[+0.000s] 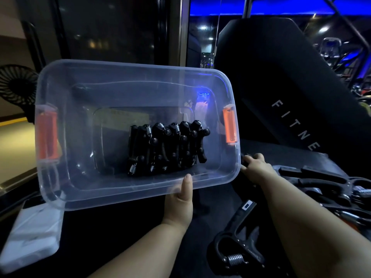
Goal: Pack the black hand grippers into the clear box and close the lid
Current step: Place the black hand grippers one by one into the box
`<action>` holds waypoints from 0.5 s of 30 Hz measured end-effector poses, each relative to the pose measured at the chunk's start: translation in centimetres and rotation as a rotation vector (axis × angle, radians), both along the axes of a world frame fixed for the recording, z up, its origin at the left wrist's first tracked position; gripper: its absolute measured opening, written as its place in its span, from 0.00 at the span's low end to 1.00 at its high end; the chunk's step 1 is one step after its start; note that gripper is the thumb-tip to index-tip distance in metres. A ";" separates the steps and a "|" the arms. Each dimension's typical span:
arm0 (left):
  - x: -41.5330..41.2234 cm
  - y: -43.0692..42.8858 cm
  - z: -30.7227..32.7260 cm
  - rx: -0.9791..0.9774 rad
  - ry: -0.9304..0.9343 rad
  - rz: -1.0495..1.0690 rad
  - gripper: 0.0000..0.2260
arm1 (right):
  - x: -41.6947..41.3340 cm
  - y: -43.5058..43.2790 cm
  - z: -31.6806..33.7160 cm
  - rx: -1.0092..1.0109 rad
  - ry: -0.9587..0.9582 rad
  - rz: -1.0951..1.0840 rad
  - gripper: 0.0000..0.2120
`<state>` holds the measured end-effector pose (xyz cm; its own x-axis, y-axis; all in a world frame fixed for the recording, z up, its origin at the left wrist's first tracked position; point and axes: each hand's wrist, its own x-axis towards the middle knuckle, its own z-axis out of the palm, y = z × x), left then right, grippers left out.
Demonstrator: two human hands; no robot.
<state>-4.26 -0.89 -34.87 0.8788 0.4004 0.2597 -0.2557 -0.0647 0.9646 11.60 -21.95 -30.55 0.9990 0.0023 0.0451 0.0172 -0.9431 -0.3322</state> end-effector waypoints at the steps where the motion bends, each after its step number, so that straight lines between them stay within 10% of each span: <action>1: 0.0 0.0 0.0 -0.001 -0.002 -0.003 0.27 | 0.0 -0.1 0.0 0.013 -0.002 0.011 0.25; 15: 0.0 -0.2 0.1 -0.006 0.006 0.027 0.17 | -2.9 -2.1 4.8 0.614 -0.317 -0.114 0.19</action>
